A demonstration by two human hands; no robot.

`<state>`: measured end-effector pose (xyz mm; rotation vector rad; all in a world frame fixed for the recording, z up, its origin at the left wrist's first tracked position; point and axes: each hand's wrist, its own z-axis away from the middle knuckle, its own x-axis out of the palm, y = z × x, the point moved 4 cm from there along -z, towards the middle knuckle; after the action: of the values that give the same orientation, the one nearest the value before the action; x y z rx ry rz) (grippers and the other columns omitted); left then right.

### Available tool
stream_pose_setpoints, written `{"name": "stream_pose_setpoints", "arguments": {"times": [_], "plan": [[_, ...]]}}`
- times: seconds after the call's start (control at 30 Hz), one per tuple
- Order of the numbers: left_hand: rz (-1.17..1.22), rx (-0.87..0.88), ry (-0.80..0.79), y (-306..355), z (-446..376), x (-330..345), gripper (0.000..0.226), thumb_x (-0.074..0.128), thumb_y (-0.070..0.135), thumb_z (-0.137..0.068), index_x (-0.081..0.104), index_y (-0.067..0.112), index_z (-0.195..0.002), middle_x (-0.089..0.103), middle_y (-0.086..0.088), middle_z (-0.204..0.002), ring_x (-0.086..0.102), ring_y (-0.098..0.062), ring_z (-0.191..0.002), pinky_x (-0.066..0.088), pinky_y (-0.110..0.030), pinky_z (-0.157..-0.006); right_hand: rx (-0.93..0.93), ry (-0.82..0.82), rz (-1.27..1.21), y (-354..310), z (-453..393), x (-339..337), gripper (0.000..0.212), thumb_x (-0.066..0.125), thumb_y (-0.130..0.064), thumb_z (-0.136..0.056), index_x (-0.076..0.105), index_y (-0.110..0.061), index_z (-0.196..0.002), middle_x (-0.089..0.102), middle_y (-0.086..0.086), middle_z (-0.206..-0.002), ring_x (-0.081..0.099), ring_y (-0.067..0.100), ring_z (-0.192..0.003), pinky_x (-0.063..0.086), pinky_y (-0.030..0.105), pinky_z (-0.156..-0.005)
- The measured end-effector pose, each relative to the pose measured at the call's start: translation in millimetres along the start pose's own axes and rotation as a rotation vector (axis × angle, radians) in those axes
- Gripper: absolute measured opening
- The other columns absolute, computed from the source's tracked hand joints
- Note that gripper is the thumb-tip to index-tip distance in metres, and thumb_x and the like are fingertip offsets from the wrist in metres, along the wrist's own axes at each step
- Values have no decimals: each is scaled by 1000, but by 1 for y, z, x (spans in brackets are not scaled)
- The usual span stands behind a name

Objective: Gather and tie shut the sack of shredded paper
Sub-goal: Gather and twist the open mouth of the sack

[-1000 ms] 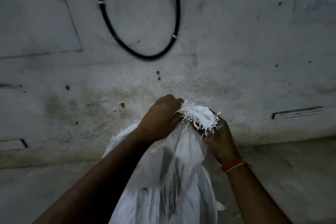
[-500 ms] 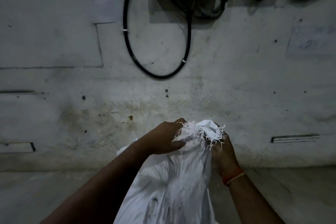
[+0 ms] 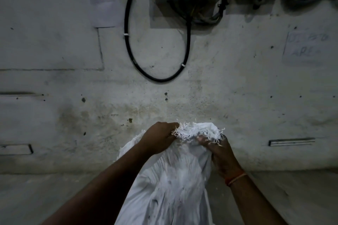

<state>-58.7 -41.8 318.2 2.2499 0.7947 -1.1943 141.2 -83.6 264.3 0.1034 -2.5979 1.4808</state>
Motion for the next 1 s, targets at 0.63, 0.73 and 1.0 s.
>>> {"name": "stream_pose_setpoints", "arguments": {"times": [0.63,0.73,1.0], "plan": [[190,-4,28,1,-1,18,26,57,35,-94,50,21,-115,70,-4,-93,67,-25,-81,49,-35,-69,-132,97,480,13,-9,22,26,64,-17,-83,72,-15,-108,75,3,-106,70,8,-102,54,23,-90],[113,-61,-23,-16,7,28,31,53,41,-89,50,28,-117,72,-1,-100,68,-26,-91,53,-36,-74,-81,137,391,14,-4,20,33,63,-17,-79,63,-17,-113,69,-7,-107,64,-12,-100,46,6,-89],[123,-61,102,-33,20,32,20,52,41,-96,63,26,-103,74,4,-96,68,-18,-89,45,-27,-70,-21,194,386,30,-4,8,34,56,11,-88,65,-1,-118,69,9,-116,63,17,-115,46,10,-92]]}}
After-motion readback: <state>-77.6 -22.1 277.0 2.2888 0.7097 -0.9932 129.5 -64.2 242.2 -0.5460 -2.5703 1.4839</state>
